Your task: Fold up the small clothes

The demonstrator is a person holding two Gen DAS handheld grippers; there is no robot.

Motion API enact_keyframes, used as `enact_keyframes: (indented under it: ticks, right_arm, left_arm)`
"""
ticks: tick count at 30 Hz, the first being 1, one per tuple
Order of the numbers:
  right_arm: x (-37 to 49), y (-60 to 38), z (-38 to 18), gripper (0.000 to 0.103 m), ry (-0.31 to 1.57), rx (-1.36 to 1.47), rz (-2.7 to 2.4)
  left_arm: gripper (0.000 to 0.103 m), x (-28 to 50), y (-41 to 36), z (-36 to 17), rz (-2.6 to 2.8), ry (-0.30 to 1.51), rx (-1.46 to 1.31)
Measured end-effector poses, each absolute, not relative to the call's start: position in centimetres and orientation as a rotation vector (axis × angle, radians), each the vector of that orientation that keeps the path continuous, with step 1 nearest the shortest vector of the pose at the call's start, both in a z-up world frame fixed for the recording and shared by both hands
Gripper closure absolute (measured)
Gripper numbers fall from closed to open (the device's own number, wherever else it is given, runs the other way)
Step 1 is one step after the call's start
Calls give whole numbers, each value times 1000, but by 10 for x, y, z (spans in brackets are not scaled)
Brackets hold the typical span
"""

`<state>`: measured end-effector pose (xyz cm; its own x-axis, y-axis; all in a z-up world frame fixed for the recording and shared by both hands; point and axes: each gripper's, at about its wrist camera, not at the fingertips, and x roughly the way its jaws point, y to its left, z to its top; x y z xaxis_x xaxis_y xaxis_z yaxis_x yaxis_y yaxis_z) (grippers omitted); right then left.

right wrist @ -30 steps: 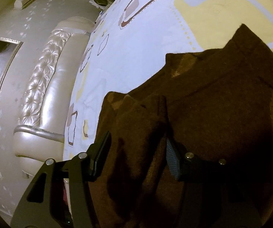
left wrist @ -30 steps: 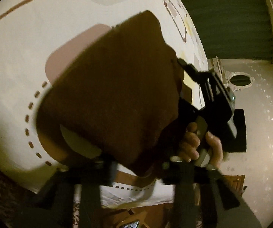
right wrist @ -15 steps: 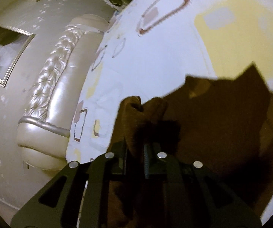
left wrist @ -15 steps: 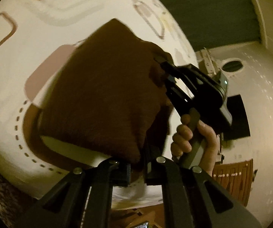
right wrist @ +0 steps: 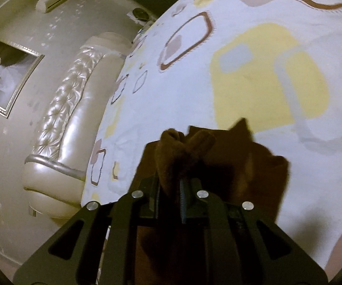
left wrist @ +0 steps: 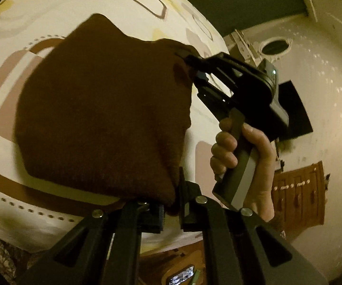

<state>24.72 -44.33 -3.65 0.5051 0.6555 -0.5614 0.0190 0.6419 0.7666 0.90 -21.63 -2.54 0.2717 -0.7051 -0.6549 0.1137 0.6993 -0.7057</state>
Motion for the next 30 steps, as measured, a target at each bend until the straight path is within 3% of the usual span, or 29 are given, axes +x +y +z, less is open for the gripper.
enact_keyframes:
  ticks: [16,30]
  right_arm:
    - [230,-484,-93,92,1011,910,357]
    - [227,-488,-110,92,1005,972,357]
  left_arm:
    - [95,12,-245,-63,-560,1272,-489]
    - [95,12,-251,-72,-538,1291,-460]
